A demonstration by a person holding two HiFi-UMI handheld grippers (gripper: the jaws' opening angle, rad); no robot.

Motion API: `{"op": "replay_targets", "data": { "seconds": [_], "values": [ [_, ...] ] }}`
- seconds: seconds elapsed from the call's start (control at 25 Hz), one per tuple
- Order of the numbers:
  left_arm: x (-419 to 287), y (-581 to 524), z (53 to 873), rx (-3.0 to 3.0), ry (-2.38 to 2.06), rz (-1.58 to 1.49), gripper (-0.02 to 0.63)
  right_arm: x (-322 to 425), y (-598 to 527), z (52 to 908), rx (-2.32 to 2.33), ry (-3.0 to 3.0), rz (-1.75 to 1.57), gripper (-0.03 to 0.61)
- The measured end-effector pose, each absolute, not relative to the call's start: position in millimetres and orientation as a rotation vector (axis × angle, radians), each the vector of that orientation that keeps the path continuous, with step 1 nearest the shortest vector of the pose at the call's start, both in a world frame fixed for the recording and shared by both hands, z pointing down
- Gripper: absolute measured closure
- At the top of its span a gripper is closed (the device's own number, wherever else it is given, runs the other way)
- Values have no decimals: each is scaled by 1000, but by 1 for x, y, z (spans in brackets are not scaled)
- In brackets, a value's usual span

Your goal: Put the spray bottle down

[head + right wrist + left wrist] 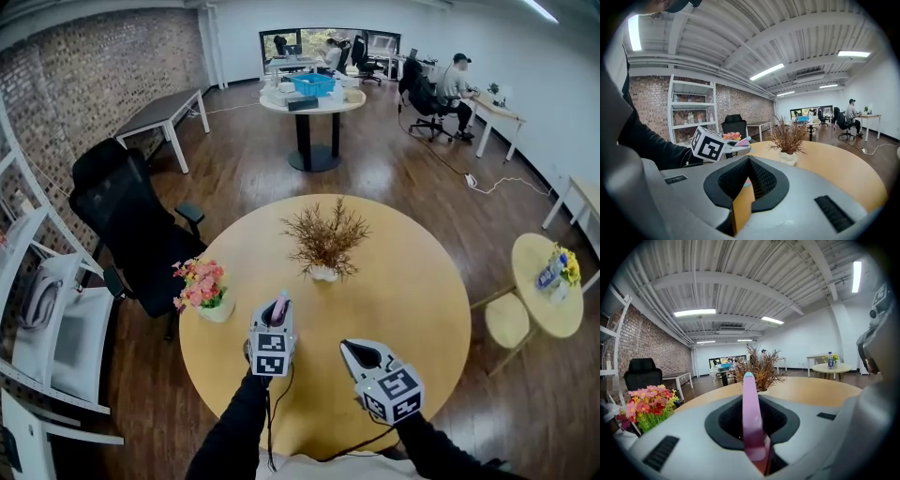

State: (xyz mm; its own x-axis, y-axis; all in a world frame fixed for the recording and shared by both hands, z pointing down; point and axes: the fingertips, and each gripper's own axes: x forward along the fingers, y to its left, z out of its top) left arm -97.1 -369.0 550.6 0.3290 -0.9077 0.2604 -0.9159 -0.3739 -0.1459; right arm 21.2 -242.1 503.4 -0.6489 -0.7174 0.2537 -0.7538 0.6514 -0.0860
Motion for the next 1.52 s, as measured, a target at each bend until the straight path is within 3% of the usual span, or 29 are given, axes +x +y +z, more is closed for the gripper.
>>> {"op": "replay_targets", "data": {
  "seconds": [0.64, 1.04, 1.52],
  "values": [
    [-101, -371, 551, 2500, -1773, 430, 499, 21, -240, 504, 1201, -2671, 285, 594],
    [-113, -361, 544, 2453, -1805, 402, 393, 22, -232, 499, 1205, -2678, 286, 594],
    [-147, -219, 502, 2294, -1823, -3, 397, 13, -219, 488, 1221, -2723, 304, 594]
  ]
}}
